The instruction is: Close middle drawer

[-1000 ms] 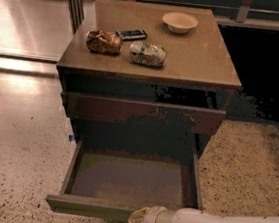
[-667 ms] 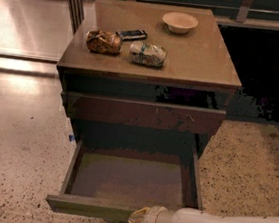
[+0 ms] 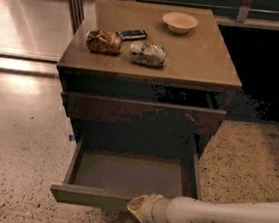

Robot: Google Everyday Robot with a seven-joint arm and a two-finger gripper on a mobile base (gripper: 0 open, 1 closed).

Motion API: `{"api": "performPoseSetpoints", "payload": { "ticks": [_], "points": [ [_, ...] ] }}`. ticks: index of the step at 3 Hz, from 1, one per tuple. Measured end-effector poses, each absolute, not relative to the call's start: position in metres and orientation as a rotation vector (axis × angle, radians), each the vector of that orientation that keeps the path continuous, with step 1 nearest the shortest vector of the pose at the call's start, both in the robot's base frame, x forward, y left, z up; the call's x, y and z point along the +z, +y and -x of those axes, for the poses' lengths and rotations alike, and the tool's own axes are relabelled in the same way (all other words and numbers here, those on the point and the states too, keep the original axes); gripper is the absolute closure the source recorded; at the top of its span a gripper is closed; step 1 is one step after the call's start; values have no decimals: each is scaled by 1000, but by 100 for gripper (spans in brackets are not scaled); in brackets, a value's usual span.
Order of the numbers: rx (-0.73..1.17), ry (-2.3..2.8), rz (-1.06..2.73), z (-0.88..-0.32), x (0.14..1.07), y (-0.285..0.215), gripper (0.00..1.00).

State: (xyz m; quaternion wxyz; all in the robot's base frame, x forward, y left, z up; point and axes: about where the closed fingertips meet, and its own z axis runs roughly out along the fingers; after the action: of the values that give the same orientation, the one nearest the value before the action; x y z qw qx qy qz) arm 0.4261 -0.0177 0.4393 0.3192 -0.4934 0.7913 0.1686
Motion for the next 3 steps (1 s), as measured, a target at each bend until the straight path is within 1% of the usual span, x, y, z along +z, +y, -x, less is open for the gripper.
{"api": "performPoseSetpoints", "payload": {
  "ticks": [1, 3],
  "points": [
    [401, 2064, 1270, -455, 442, -21, 100],
    [388, 2048, 1285, -460, 439, -16, 100]
  ]
}}
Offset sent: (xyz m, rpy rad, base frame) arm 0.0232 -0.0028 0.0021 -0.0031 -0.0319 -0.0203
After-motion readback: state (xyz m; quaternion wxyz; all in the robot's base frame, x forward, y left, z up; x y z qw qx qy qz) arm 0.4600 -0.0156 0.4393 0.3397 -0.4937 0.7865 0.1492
